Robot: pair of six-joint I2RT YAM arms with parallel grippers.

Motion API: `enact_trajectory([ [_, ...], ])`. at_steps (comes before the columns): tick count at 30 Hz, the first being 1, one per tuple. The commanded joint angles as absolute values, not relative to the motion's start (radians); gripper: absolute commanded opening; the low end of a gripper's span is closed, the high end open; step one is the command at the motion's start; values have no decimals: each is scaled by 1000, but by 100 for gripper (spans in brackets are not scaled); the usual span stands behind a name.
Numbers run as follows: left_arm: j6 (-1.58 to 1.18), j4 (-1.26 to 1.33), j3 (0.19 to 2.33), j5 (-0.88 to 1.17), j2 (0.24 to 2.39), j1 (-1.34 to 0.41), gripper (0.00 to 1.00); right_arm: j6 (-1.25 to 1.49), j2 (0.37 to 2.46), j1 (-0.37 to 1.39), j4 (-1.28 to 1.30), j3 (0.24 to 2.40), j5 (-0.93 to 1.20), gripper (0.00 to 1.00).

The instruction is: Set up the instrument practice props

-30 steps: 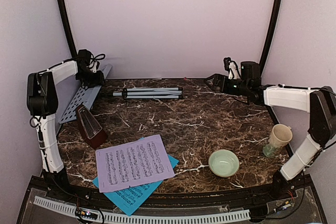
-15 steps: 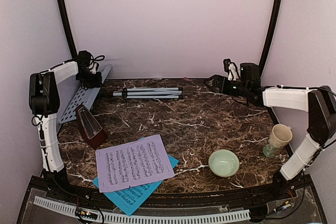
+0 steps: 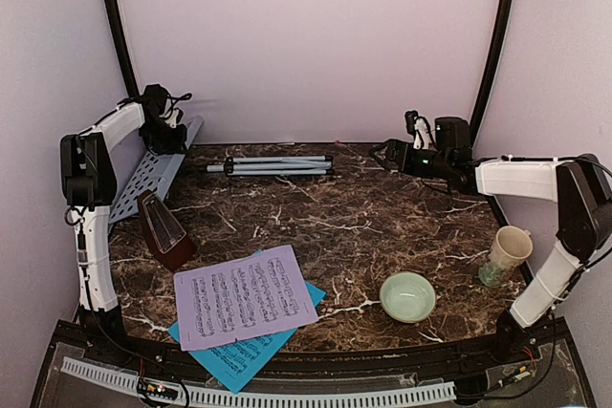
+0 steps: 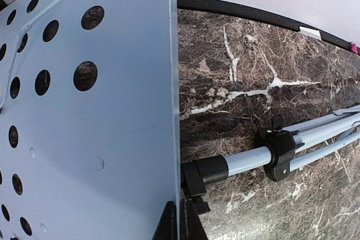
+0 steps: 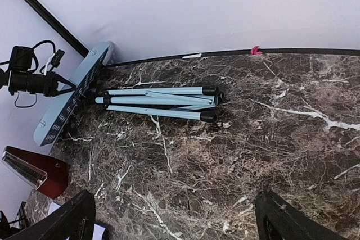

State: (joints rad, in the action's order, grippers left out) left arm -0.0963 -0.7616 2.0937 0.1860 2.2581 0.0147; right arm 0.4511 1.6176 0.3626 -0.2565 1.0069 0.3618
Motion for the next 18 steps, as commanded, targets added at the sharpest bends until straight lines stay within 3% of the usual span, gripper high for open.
enact_trajectory([
  [1, -21, -773, 2287, 156, 2199, 10, 0, 449, 1570, 368, -300, 1001, 334, 100],
  [13, 29, -701, 2339, 135, 2086, -14, 0, 442, 1519, 368, -323, 1007, 202, 100],
  [18, 88, -682, 2349, 96, 2022, -64, 0, 443, 1458, 366, -470, 933, 160, 100],
])
